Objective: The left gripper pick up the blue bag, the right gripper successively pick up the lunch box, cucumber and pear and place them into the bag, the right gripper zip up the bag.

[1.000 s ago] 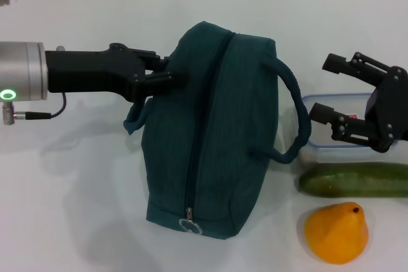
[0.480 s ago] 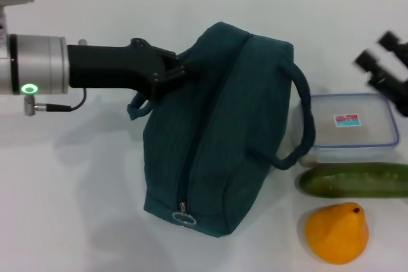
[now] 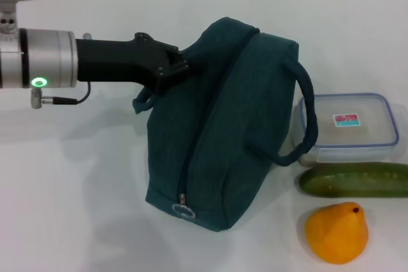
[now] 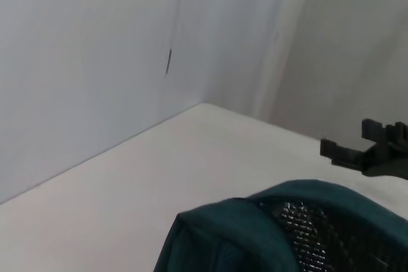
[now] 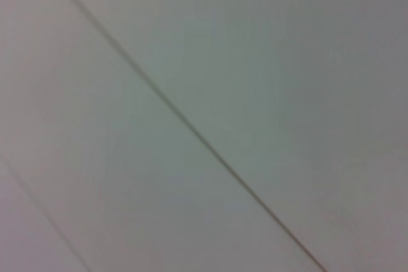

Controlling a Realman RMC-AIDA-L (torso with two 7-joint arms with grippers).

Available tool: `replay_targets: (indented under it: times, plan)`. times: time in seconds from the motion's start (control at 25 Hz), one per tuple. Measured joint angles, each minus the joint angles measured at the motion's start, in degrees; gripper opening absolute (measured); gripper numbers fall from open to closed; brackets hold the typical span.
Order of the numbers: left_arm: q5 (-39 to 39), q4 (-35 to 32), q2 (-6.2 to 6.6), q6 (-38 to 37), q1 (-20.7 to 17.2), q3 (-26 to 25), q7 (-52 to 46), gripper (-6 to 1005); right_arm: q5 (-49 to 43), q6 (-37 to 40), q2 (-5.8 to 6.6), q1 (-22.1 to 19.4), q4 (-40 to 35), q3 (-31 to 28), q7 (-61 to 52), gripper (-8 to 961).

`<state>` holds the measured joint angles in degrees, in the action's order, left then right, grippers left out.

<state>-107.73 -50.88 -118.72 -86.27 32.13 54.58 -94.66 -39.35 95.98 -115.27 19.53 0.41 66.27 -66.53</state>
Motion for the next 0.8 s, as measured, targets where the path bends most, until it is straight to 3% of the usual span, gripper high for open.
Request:
replay_targets:
  times: [0.48,0.8]
  plan:
    - [-0.98,1.88,-0.76,0.99,1.31,0.22,0.48,45,0.09,-2.67,-0.15,-1.3,1.75,-0.41,-6.27,753]
    - [-1.16,2.79,-0.69,1.11,1.61,0.32,0.53,44,-0.17,-9.04,-0.27,-1.2,1.94,-0.64,-13.06,751]
